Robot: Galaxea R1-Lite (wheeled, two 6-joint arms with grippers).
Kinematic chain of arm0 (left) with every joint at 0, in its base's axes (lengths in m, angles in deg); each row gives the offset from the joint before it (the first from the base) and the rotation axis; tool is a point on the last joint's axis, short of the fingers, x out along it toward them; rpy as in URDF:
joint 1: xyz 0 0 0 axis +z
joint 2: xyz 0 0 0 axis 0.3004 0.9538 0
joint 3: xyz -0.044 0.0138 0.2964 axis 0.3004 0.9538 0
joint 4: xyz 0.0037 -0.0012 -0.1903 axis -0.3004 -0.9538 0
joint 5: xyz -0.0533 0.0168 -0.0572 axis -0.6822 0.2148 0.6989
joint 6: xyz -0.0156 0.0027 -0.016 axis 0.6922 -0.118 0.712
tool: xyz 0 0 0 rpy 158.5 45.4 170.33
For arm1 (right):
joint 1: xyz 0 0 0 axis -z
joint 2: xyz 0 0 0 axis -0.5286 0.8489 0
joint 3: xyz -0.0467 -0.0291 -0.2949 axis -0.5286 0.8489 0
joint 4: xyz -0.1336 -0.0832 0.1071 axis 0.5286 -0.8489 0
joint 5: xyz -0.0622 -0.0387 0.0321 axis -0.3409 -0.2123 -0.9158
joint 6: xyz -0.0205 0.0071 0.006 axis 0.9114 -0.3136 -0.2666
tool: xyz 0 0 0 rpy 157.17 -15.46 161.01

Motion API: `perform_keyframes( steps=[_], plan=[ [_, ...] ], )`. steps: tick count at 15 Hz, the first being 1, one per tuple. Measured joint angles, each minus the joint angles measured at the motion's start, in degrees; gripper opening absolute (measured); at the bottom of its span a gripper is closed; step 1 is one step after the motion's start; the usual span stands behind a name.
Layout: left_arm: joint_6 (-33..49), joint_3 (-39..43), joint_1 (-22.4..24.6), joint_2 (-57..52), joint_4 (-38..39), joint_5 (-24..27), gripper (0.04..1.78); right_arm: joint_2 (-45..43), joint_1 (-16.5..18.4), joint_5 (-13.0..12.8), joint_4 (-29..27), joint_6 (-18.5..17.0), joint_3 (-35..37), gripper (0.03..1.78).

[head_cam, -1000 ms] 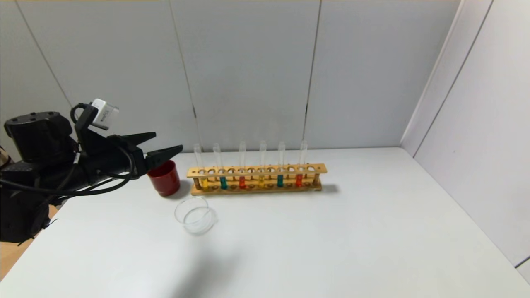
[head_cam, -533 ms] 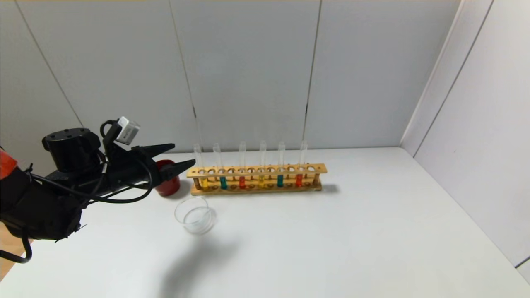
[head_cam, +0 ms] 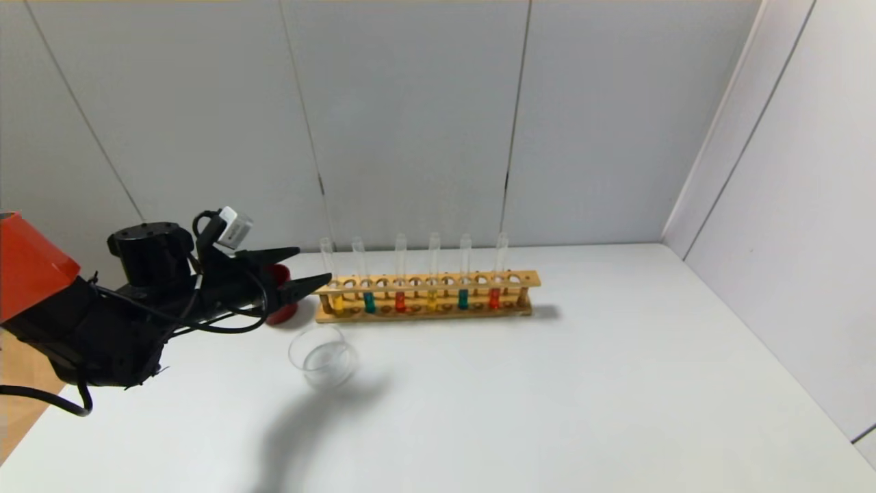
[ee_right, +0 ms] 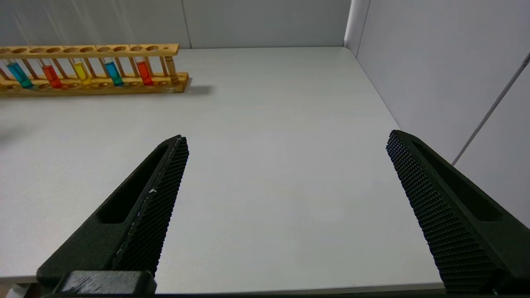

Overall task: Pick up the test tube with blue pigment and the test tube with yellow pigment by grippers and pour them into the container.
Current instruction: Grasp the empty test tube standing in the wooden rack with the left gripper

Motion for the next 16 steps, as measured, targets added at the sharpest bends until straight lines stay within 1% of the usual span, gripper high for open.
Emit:
perform_keyframes(
  steps=[8, 14, 16],
  plan=[
    [0.1, -6.2, -1.7, 6.0, -0.3, -0.4, 1.75, 0.0, 0.0, 0.0, 0.0, 0.0, 0.0, 1.75],
    [0.3, -10.8, -2.0, 10.2, -1.5, -0.5, 1.75, 0.0, 0.0, 0.0, 0.0, 0.0, 0.0, 1.75],
    [0.3, -12.3, -2.0, 11.4, -1.5, -1.6, 1.75, 0.0, 0.0, 0.0, 0.0, 0.0, 0.0, 1.75]
  ],
)
